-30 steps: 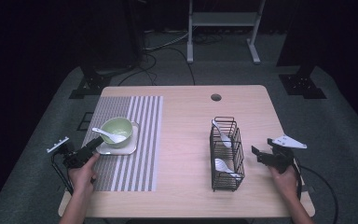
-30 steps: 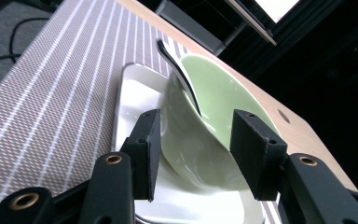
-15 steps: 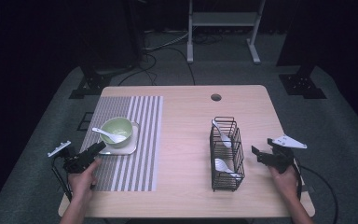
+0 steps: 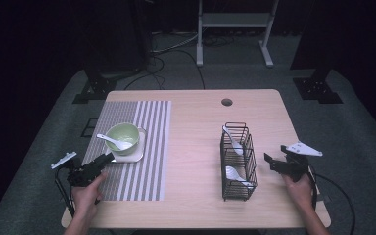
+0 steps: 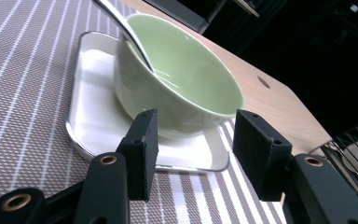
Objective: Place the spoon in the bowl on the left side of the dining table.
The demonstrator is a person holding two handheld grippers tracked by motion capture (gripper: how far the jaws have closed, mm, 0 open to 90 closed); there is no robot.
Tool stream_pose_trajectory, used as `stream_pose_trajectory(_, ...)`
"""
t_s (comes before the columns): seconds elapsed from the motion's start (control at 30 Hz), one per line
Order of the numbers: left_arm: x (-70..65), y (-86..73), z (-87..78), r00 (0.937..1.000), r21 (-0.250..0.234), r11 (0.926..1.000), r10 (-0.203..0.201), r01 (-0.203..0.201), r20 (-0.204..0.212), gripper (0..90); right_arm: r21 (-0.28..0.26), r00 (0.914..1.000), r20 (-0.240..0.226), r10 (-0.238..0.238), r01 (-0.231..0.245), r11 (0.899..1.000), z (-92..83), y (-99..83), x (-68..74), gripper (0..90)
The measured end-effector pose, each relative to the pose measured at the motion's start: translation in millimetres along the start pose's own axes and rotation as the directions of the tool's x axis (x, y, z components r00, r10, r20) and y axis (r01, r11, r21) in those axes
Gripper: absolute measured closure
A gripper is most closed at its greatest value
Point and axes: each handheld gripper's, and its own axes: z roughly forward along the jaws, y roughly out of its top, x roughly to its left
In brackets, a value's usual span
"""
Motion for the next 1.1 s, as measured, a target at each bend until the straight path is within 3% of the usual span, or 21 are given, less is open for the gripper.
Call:
stream_pose_trajectory(0.3,-18.0,-5.5,-0.8,0.9972,0.029,0.9971,0.069,-0.070,0.027,49.2,-0.001,1.0000,-0.001,0.000,0.000,1.000,-0.1,0.0,-0.1,20.9)
stream_pose_trajectory(1.1,-41.1,-21.4,11.5,0.9900,0.087,0.9890,0.112,-0.119,0.086,43.9,-0.004,1.0000,-0.002,0.001,-0.001,1.000,-0.2,-0.1,-0.2,20.9)
